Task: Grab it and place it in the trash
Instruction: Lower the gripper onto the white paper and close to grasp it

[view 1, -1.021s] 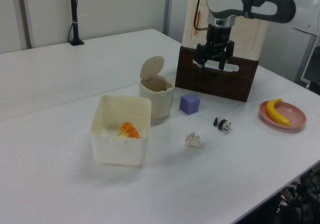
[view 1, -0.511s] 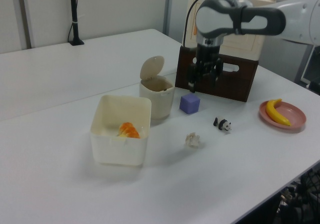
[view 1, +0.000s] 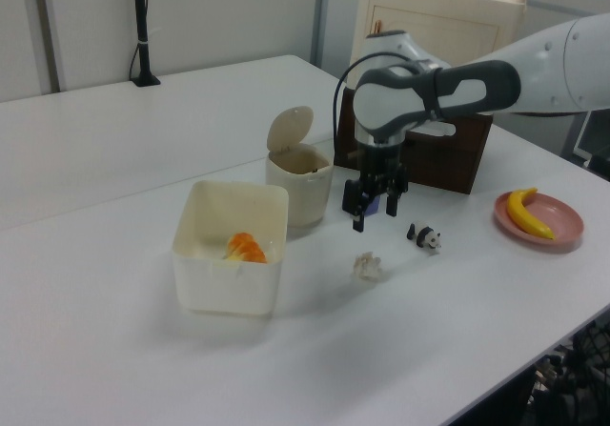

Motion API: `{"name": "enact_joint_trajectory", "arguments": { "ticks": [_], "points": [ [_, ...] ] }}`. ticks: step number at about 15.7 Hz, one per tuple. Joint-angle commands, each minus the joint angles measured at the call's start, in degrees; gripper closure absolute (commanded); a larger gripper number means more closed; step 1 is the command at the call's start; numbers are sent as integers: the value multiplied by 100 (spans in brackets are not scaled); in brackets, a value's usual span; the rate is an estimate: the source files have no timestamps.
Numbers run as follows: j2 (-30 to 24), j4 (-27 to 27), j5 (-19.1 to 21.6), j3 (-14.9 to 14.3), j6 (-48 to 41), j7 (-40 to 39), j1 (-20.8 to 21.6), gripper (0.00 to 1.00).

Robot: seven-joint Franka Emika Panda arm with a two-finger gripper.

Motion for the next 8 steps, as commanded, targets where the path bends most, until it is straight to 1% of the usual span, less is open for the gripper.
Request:
{"name": "enact_joint_trajectory", "arguments": {
  "ticks": [1, 8],
  "points": [
    [13, -385, -80, 101, 324, -142, 58, 0],
    [383, -438, -159, 119, 658, -134, 76, 0]
  ]
}}
